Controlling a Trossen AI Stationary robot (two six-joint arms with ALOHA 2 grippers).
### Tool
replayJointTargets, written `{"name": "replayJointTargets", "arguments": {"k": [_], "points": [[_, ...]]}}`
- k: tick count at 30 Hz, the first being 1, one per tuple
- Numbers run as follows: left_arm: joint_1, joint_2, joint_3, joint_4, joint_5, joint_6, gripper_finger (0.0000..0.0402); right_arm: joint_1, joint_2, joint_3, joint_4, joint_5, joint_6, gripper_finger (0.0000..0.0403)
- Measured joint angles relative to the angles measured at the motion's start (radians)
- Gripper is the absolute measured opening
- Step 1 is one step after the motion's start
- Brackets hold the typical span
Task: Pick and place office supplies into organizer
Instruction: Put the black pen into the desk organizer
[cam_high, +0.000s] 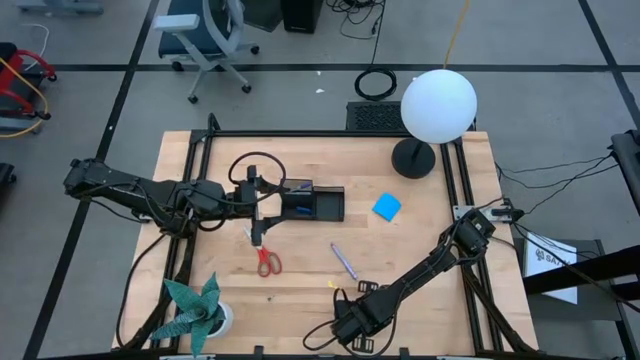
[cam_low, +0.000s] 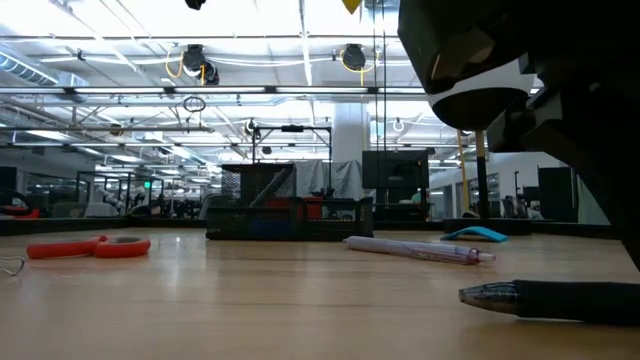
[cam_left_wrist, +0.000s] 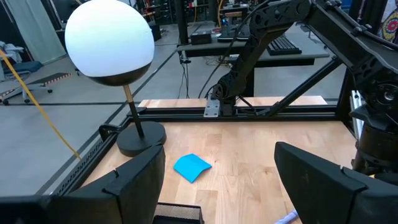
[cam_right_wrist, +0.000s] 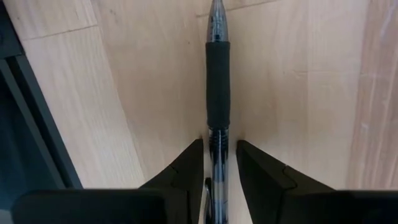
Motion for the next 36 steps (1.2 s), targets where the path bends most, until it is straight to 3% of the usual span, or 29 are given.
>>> {"name": "replayJointTargets", "arguments": {"k": [32,36], "points": [[0.000,0.000,0.000,0.000,0.000,0.000,0.0310,0.001,0.001,-0.002,-0.004,0.002,-0.050,0.0088],[0.000,0.000,0.000,0.000,0.000,0.000,0.0310,0.001,0.001,-0.002,-0.012,0.003,-0.058,0.0068]]}}
